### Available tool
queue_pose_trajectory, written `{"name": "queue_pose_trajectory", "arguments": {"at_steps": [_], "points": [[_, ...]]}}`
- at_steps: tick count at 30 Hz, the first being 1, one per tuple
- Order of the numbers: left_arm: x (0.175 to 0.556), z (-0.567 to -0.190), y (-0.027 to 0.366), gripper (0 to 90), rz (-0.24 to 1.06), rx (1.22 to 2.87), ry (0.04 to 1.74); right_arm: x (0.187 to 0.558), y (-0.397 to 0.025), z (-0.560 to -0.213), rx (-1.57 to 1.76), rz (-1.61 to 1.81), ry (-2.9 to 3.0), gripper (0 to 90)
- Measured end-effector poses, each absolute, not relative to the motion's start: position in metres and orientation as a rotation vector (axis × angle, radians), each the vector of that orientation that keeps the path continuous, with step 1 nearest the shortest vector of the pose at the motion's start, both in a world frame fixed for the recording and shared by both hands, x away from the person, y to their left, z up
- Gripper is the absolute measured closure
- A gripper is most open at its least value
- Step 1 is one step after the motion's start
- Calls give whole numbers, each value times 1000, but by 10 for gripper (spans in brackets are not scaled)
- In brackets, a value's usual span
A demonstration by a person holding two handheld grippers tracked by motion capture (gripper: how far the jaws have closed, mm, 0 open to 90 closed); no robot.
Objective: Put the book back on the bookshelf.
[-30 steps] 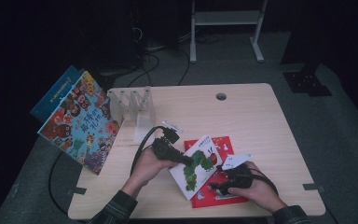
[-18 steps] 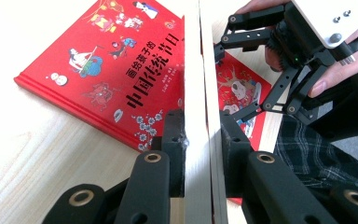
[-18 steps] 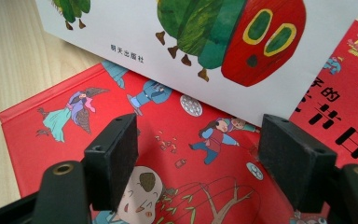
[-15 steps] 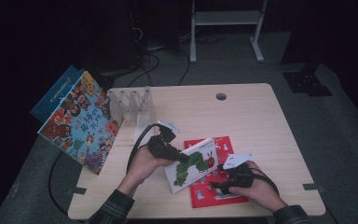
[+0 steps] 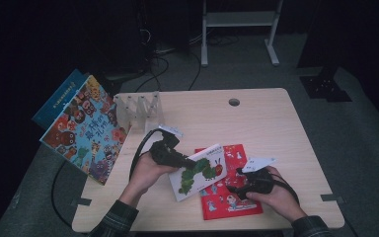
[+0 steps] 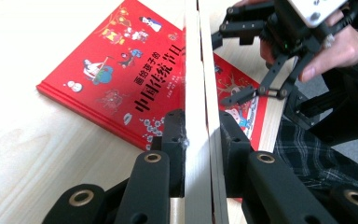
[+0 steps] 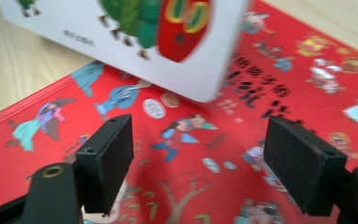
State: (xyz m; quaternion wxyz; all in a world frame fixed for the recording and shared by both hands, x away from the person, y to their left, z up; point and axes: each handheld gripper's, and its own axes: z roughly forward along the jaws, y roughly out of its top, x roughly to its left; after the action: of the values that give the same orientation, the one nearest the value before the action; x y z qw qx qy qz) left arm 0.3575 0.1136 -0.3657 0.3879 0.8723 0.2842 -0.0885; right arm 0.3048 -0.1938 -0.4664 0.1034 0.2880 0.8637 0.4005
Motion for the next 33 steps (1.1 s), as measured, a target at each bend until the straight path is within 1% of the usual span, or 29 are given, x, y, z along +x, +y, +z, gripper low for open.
{"name": "queue_pose_trajectory", "arguments": {"at_steps": [4, 8, 13, 25, 33], "points": [[358, -364, 119, 762, -213, 2221, 718, 310, -202, -464, 883, 1186, 2500, 200], [358, -361, 124, 762, -200, 2216, 726, 314, -210, -465, 902, 1161, 2481, 194], [358, -355, 138, 762, -165, 2199, 750, 321, -222, -465, 971, 1154, 2442, 196], [359, -344, 174, 762, -95, 2165, 814, 341, -267, -472, 1149, 1095, 2304, 202], [359, -340, 190, 762, -37, 2170, 862, 349, -285, -479, 1225, 1018, 2263, 201]]}}
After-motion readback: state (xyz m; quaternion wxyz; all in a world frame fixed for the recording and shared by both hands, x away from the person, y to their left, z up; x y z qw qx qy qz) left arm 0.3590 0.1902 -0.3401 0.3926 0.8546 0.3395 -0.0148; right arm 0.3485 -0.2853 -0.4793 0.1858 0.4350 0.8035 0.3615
